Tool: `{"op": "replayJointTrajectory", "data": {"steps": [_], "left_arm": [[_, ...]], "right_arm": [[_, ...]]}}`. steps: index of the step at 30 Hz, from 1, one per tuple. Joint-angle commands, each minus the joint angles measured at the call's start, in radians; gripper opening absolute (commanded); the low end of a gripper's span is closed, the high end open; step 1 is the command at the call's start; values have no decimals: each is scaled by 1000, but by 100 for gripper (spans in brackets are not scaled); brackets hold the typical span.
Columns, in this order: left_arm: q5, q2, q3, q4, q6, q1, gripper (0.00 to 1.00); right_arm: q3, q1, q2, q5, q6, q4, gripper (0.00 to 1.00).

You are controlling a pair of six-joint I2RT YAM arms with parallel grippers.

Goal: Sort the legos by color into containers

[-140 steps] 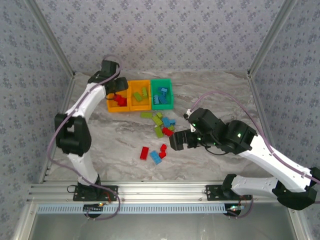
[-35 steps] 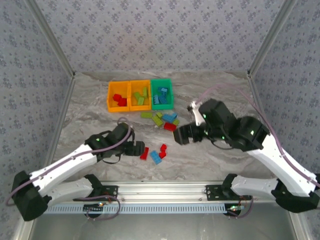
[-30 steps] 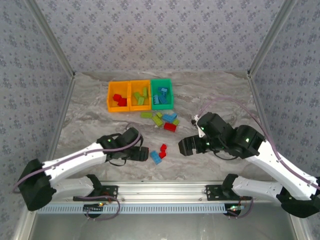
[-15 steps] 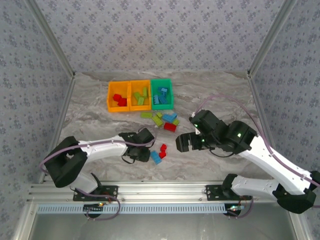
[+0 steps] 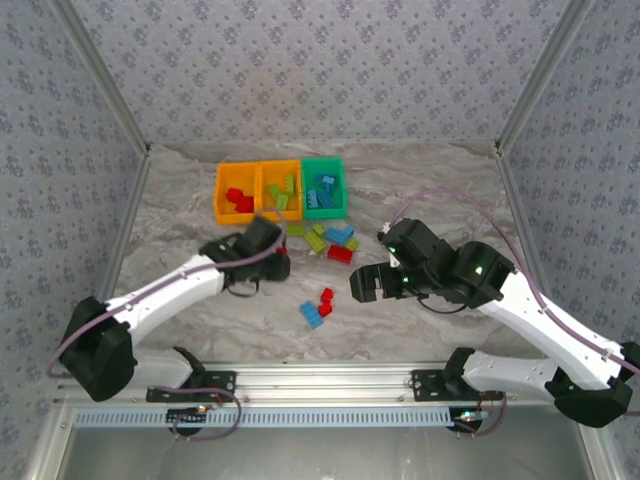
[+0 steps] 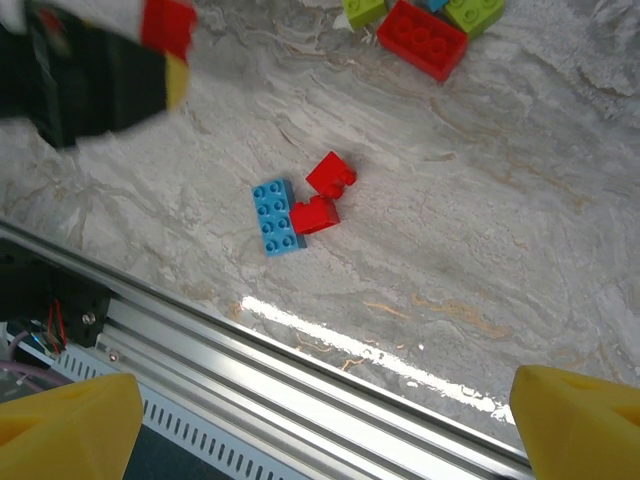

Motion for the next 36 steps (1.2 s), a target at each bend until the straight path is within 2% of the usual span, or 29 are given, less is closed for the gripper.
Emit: {"op": "replayJointTrajectory", "data": {"steps": [1, 6, 11, 15, 20, 25, 29, 31, 36], "left_arm": [[-27, 38, 132, 2, 114, 142, 20], [-22, 280, 370, 11, 196, 309, 20], [31, 522, 600, 10, 196, 417, 21], [44, 670, 791, -51, 198, 468, 35], [77, 715, 910, -108, 215, 489, 45], [114, 596, 852, -109, 208, 486, 51], [169, 370, 703, -67, 185, 454, 51], [180, 243, 624, -63, 199, 403, 50], [140, -92, 372, -64, 329, 159, 49]], "right_arm": [[5, -15, -27, 31, 9, -15, 97], [10, -23, -48, 47, 14, -42, 97], [1, -24, -91, 56, 33, -57, 97], [15, -25, -105, 65, 41, -85, 97], [12, -25, -116, 76, 51, -95, 97], [-3, -26, -106, 74, 55, -62, 97], [-13, -26, -76, 80, 52, -17, 98], [-20, -28, -54, 92, 55, 4, 98], [-49, -36, 31, 74, 52, 117, 98]]}}
